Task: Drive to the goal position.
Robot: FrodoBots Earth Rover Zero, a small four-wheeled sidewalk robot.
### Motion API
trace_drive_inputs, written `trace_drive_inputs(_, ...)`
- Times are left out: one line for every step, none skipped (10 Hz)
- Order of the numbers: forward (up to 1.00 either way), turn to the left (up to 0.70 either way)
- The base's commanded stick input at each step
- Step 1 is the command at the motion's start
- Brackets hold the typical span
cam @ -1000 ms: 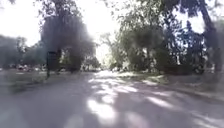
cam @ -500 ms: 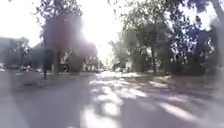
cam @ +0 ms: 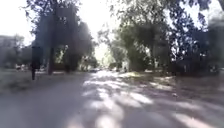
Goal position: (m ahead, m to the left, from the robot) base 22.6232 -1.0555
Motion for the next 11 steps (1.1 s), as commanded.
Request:
trace_drive_inputs(1.00,0.40)
trace_drive_inputs(1.00,0.40)
trace_drive_inputs(1.00,0.40)
trace_drive_inputs(1.00,0.40)
trace_drive_inputs(1.00,0.37)
trace_drive_inputs(1.00,0.00)
trace_drive_inputs(1.00,0.00)
trace_drive_inputs(1.00,0.00)
trace_drive_inputs(1.00,0.00)
trace_drive_inputs(1.00,0.01)
trace_drive_inputs(1.00,0.17)
